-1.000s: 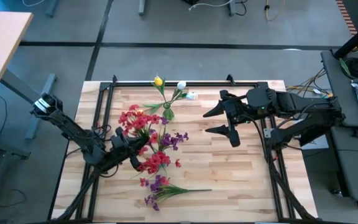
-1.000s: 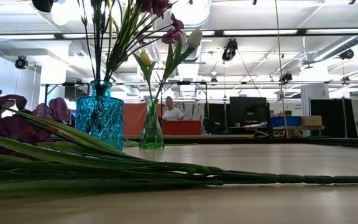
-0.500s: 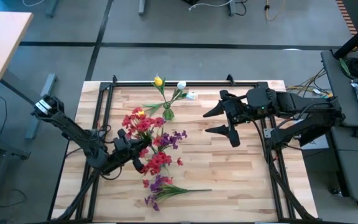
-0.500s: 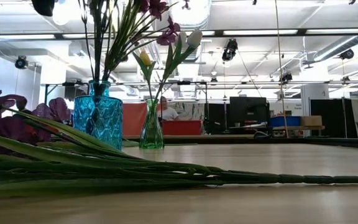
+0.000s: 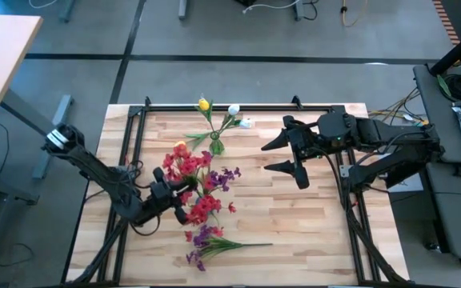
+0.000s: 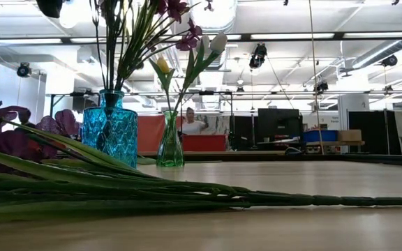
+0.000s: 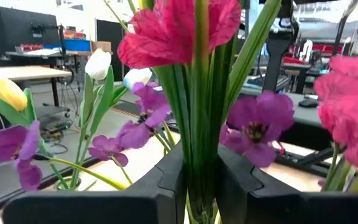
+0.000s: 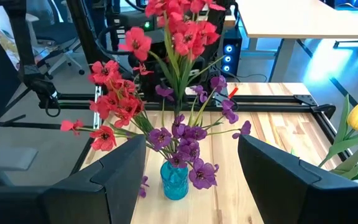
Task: Sort flowers into vase by color
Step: Put the red flowers into the blue vase
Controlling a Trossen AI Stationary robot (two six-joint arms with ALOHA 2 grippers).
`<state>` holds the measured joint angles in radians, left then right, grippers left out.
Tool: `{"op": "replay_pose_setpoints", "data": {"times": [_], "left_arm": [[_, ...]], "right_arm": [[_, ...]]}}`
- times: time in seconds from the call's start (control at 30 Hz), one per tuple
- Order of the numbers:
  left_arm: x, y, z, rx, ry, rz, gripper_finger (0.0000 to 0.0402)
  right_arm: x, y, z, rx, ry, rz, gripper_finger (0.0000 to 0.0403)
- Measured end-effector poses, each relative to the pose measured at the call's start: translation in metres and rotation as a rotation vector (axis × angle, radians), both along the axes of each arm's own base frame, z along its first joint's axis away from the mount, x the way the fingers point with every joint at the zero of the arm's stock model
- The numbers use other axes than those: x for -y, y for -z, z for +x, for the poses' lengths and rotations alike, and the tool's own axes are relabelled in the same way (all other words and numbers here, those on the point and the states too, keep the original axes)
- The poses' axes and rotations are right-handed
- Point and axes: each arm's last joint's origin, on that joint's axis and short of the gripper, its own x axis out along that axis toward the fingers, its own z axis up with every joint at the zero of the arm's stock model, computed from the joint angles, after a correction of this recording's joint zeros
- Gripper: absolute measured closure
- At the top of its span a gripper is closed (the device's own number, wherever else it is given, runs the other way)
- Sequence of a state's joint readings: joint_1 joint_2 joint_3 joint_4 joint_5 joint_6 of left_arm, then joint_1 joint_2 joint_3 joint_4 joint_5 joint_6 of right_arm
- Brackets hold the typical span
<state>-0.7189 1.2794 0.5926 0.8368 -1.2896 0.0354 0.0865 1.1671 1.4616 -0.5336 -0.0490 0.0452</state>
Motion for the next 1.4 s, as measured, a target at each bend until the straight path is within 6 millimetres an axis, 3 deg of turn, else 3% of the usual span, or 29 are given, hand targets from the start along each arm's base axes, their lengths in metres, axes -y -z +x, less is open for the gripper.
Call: {"op": "replay_pose_setpoints", "data": {"times": [0.37, 1.4], "left_arm": [[0.008, 0.018, 0.009, -0.082, 0.023, 0.095, 0.0359], [0.013, 0.062, 0.015, -0.123, -0.027, 0.065, 0.0359]], "right_arm": [[0.0, 0.0, 0.0, 0.0, 0.0, 0.0, 0.0154], [0.0, -0.004, 0.001, 0.037, 0.0, 0.003, 0.0154]]}}
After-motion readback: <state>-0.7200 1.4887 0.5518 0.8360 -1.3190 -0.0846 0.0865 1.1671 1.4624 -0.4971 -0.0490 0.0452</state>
